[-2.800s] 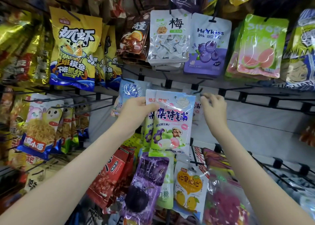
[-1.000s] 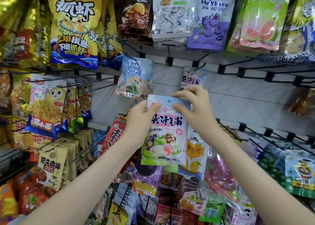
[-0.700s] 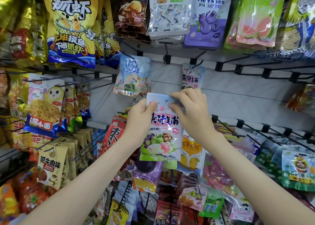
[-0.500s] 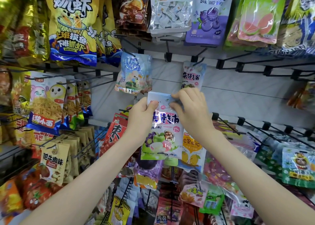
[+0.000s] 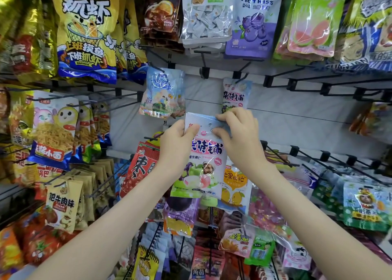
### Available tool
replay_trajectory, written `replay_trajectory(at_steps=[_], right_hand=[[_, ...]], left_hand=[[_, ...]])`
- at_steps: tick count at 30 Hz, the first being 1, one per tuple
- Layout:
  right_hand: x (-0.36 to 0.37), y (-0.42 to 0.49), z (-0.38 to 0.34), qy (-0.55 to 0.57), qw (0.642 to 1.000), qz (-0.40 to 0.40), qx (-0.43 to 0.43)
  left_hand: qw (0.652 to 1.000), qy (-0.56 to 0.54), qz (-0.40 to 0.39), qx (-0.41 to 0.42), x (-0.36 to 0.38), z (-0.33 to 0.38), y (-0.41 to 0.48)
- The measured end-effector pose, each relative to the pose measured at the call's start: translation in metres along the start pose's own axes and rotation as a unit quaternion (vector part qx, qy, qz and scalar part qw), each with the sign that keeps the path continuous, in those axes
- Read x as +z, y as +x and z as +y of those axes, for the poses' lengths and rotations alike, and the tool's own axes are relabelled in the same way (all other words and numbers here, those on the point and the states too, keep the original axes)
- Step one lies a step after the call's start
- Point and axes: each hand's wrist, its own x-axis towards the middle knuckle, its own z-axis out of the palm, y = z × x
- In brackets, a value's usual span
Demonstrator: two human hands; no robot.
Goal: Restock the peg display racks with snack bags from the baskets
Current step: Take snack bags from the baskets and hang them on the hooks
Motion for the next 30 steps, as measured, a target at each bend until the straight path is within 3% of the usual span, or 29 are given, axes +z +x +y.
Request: replay_trajectory(at_steps=[4,8,11,15,23,30], right_hand=[[-0.006,0.000,0.006,0.002,1.000,0.005,0.009],[-0.020,0.012,0.012,0.113,0.987,-0.030,0.108],[-0.028,0.020,0.012,0.198,0.954,-0.030,0.223],[-0.027,0.022,0.026,0.312,0.876,-0.061,0.361],[-0.028,0.045,0.048,0.343,0.862,-0.043,0.370],[-0.022,0.071,0.066,0.349,0.863,-0.016,0.365]], left_hand=[[1.000,-0.016,-0.007,0.006,0.010,0.004,0.000],[0.999,-0.027,-0.037,0.024,0.017,0.008,0.005],[0.998,-0.037,-0.040,0.040,0.023,0.015,0.011],[0.996,-0.071,-0.059,0.014,0.030,0.022,0.017],[0.980,-0.126,-0.142,-0.057,0.031,0.026,0.045],[0.979,-0.158,-0.103,-0.076,0.031,0.020,0.070]])
